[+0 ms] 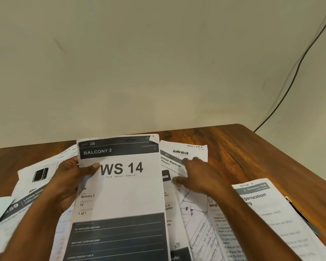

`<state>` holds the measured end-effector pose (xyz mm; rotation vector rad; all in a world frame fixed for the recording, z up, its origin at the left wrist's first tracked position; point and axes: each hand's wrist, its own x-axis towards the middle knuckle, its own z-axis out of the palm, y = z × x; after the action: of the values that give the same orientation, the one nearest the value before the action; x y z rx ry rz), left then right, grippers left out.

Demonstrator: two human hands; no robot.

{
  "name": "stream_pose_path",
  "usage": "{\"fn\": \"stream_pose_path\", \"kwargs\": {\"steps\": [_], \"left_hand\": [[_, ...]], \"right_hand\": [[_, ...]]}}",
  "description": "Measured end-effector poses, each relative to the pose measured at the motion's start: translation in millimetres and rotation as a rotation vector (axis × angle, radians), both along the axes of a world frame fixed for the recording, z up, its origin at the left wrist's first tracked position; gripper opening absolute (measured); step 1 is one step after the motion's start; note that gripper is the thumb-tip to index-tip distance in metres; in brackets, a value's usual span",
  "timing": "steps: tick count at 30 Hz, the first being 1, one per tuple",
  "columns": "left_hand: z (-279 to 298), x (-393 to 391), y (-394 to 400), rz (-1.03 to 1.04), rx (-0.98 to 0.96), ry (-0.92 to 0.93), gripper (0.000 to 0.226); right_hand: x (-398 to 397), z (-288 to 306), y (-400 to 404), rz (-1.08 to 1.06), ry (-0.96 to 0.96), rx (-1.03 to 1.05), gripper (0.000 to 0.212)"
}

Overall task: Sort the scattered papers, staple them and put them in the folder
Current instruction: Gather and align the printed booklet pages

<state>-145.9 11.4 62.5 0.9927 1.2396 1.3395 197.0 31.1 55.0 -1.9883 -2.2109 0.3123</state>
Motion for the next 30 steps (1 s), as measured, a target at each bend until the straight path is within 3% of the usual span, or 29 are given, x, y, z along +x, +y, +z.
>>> {"fn": "stream_pose_path", "kwargs": {"steps": [5,8,13,18,22,26,30], "left_hand": [[-2.0,2.9,1.1,-0.018,0.012,-0.001,0.048],[-3.7,3.5,2.2,-0.029,0.017,-0.003,0.042],[-2.6,5.1,0.6,-0.033,0.011,0.014,0.047],[-3.0,7.0,-0.3,-0.038,0.003,0.018,0.051],[-4.1,6.1,2.1,-0.023,-0.008,0.024,0.045],[-8.1,3.9,5.5,-0.021,-0.016,0.021,0.036],[-9.5,3.8,6.2,-0.026,-0.015,0.009,0.040]], "right_hand": [[48.2,-25.1,22.3,-0.292,0.425,0.086,0.084],[51.2,-33.2,28.4,-0.315,0.599,0.073,0.078],[39.6,-31.4,29.4,-0.314,0.657,0.042,0.057],[38.8,-26.0,25.9,-0.300,0.870,0.115,0.005],[41.2,-13.0,21.4,-0.258,1.059,0.064,0.009],[44.1,-5.1,19.8,-0.156,1.087,0.077,0.017],[47.3,4.1,18.6,-0.107,1.115,0.109,0.017]]}}
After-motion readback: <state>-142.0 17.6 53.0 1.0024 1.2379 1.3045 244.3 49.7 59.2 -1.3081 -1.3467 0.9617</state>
